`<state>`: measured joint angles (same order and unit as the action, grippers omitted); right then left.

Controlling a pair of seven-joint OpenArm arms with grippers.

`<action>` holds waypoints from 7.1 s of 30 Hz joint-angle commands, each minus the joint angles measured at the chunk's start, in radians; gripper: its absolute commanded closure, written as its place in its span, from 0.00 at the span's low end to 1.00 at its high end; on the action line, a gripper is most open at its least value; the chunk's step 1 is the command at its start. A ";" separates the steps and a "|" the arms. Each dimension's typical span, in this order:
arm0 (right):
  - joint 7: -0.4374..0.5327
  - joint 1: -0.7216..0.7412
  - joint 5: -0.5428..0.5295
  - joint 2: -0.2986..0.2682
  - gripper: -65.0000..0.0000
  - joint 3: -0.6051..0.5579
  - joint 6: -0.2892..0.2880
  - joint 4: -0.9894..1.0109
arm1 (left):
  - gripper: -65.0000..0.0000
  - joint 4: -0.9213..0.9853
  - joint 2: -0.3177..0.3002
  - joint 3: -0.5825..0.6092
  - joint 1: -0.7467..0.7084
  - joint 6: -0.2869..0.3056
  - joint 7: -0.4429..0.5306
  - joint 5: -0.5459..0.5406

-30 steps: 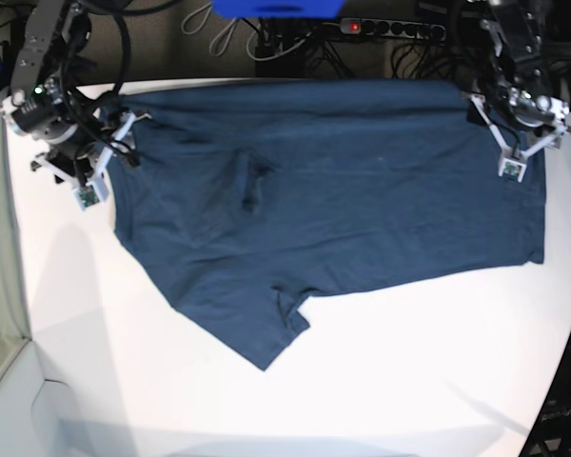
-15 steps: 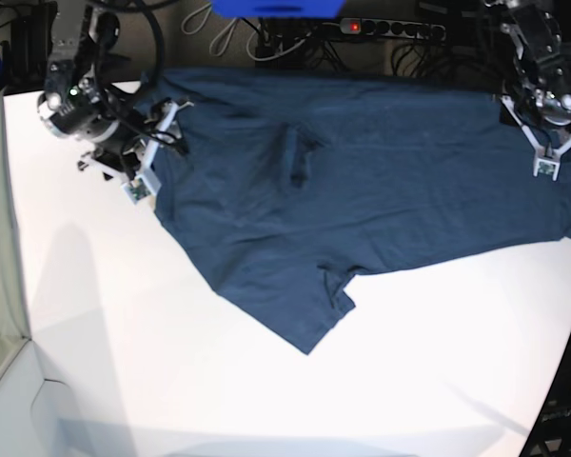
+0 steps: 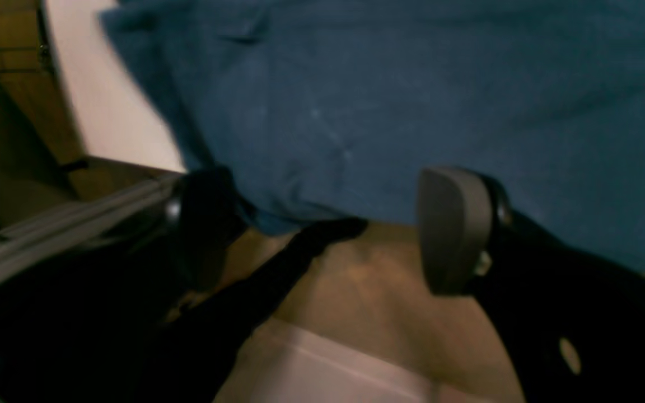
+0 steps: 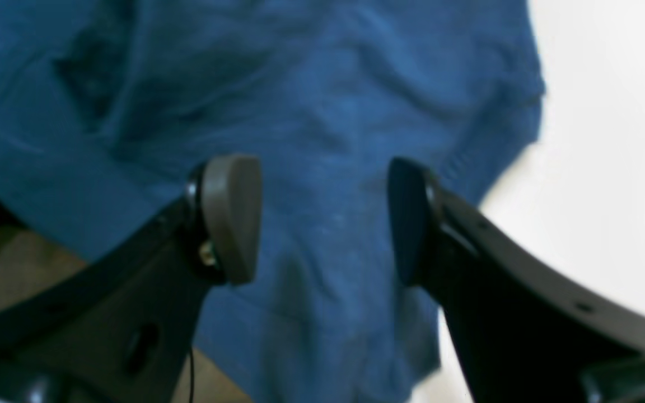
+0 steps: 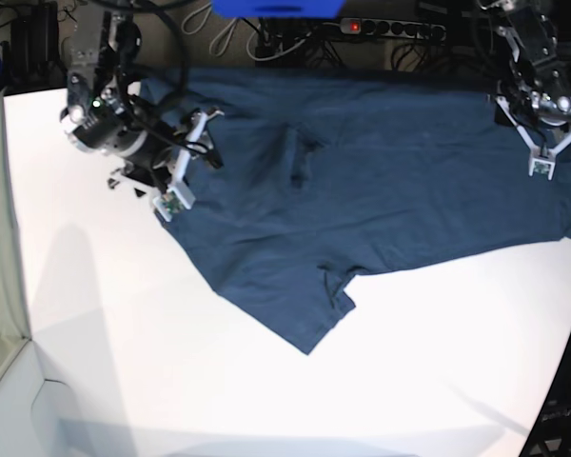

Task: Layout the t-shirt on the table in an organized manner, then fold the t-shirt properly
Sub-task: 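Open the right gripper and move it along the shirt edge, then regrasp the shirt's side edges with both grippers, then slide both grippers along the shirt sides toward the hem and grasp, then lift the hem edge with both grippers and fold it toward the collar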

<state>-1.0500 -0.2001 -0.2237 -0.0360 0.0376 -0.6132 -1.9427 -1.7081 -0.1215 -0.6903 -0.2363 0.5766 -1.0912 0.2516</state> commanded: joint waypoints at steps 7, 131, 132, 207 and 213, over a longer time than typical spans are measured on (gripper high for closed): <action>0.024 0.014 -0.013 0.000 0.44 -0.057 -0.001 -0.002 | 0.25 0.105 -0.010 -0.002 0.039 -0.002 0.092 0.007; 0.637 0.644 -0.009 -0.281 0.99 -0.037 0.006 1.242 | 0.24 0.897 -0.155 0.077 0.676 -0.077 0.645 0.004; 0.637 0.644 -0.009 -0.281 1.00 -0.037 0.006 1.242 | 0.24 0.911 -0.157 0.070 0.676 -0.114 0.667 0.004; 0.227 0.043 -0.013 -0.196 1.00 0.137 0.000 0.127 | 1.00 0.253 0.001 0.033 0.291 -0.163 0.599 -0.212; 0.250 0.009 -0.012 -0.203 1.00 0.143 0.000 0.131 | 1.00 0.231 -0.013 0.031 0.239 -0.163 0.599 -0.251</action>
<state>-0.8169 -0.1951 -0.2249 -0.2241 0.1745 -0.6132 -1.7950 -1.4544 -0.1162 -0.6575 -0.0139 0.4160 -0.5175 0.0101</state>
